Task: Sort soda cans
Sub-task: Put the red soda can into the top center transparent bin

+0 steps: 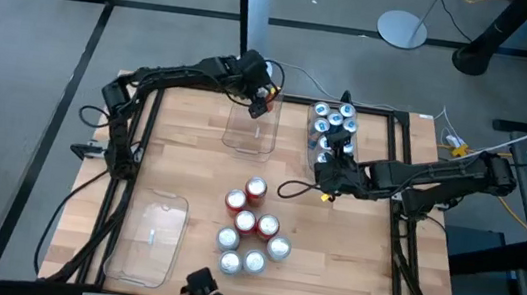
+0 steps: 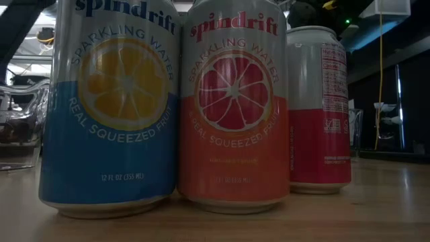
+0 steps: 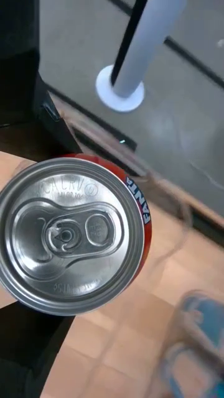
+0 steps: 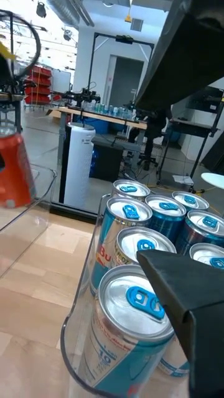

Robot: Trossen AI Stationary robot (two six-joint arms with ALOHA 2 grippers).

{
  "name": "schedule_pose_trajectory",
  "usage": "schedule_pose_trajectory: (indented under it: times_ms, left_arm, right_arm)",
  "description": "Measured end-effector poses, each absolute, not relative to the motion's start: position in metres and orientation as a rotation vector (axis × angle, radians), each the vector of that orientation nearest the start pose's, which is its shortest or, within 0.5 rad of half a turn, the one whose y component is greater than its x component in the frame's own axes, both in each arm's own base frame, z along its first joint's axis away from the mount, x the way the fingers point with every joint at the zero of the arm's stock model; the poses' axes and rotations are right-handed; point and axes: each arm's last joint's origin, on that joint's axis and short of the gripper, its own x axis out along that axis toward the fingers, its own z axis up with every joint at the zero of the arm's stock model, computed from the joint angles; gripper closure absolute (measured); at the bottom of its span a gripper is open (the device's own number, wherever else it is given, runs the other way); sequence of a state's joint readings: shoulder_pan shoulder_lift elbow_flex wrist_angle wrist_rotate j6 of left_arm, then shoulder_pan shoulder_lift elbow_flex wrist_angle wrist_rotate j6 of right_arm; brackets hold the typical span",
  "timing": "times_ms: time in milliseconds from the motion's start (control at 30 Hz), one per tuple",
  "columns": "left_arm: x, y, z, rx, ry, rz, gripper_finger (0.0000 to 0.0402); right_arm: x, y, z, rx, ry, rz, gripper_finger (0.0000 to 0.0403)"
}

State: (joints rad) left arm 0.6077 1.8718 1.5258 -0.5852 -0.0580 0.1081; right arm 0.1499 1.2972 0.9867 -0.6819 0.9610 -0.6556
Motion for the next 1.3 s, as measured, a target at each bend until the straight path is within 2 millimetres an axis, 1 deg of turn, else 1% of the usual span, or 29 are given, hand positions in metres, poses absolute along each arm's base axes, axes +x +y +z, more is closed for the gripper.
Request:
schedule_pose_trajectory:
  times_ms: [100,233,567,700,767,1000,1133,1200,1300]
  left_arm:
    - [0.335,0.236,0.24,-0.167,0.972,0.553,0.011]
    - [0.339,0.238,0.232,-0.164,0.989,0.533,0.0109]
    - [0.346,0.243,0.216,-0.162,0.99,0.525,0.0109]
    - [0.348,0.244,0.217,-0.16,0.97,0.531,0.0109]
    - [0.348,0.244,0.217,-0.158,0.962,0.533,0.0102]
    - [0.348,0.244,0.217,-0.163,0.961,0.536,0.0039]
    - [0.349,0.242,0.218,-0.147,0.966,0.523,0.0028]
    - [0.347,0.24,0.224,-0.136,0.968,0.529,0.0028]
    - [0.342,0.234,0.24,-0.097,0.96,0.555,0.0032]
  right_arm:
    - [0.247,0.013,0.269,-1.116,1.108,-0.444,0.0023]
    - [0.247,0.013,0.269,-1.116,1.109,-0.445,0.0023]
    - [0.247,0.013,0.269,-1.121,1.11,-0.446,0.0023]
    - [0.247,0.013,0.269,-1.121,1.11,-0.446,0.0023]
    - [0.247,0.013,0.269,-1.121,1.11,-0.446,0.0023]
    - [0.247,0.013,0.269,-1.121,1.11,-0.445,0.0023]
    - [0.247,0.013,0.269,-1.121,1.11,-0.445,0.0023]
    - [0.247,0.013,0.269,-1.121,1.111,-0.445,0.0023]
    - [0.247,0.013,0.269,-1.122,1.113,-0.444,0.0023]
